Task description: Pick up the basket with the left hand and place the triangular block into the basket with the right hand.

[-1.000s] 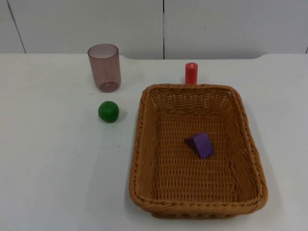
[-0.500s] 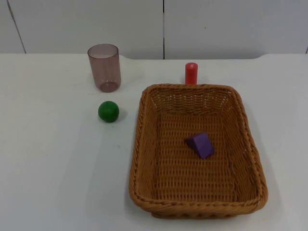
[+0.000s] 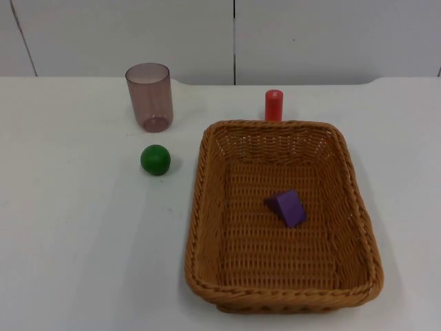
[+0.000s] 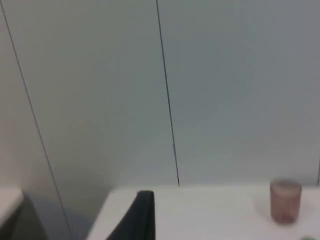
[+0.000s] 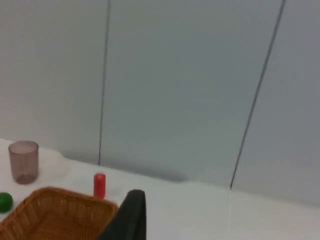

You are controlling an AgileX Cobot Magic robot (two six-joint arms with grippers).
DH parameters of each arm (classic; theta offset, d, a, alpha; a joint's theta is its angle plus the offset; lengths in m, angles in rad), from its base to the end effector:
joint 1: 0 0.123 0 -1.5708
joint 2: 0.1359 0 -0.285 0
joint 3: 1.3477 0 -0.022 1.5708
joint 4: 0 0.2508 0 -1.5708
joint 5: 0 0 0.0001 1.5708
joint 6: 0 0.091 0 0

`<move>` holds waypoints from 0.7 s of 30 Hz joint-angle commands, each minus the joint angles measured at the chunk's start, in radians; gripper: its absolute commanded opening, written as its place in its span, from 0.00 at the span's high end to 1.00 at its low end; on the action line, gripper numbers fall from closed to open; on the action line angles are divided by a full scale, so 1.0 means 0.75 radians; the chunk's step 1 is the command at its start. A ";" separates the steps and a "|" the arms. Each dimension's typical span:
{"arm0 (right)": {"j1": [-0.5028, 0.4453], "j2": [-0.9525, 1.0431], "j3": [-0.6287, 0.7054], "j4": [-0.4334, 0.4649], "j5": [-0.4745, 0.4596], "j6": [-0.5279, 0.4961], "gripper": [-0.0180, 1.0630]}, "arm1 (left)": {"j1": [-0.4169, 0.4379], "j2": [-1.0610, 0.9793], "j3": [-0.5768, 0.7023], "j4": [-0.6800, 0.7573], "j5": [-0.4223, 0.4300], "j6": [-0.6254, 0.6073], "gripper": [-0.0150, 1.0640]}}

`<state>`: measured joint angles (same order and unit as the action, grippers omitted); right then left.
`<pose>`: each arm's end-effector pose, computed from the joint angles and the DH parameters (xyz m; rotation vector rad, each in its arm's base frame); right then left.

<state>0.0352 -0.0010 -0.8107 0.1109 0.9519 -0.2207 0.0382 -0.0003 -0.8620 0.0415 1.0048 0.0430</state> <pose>-0.0533 0.0063 0.3667 -0.2240 1.6052 -0.0201 -0.0636 0.0008 0.3732 -0.0050 1.6267 0.1081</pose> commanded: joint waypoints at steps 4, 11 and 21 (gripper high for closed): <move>-0.003 0.001 0.094 -0.078 0.099 0.108 0.01 | 0.002 0.000 0.179 -0.047 0.018 -0.028 0.01; -0.003 0.001 0.194 -0.077 0.166 0.154 0.01 | 0.002 0.000 0.287 -0.035 0.072 -0.028 0.01; -0.003 0.001 0.322 -0.077 0.171 0.180 0.01 | 0.002 0.000 0.489 -0.035 0.093 -0.028 0.01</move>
<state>0.0352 0.0021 -0.5944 0.0574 1.0790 -0.0889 0.0382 0.0033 -0.5239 0.0180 1.0631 0.0281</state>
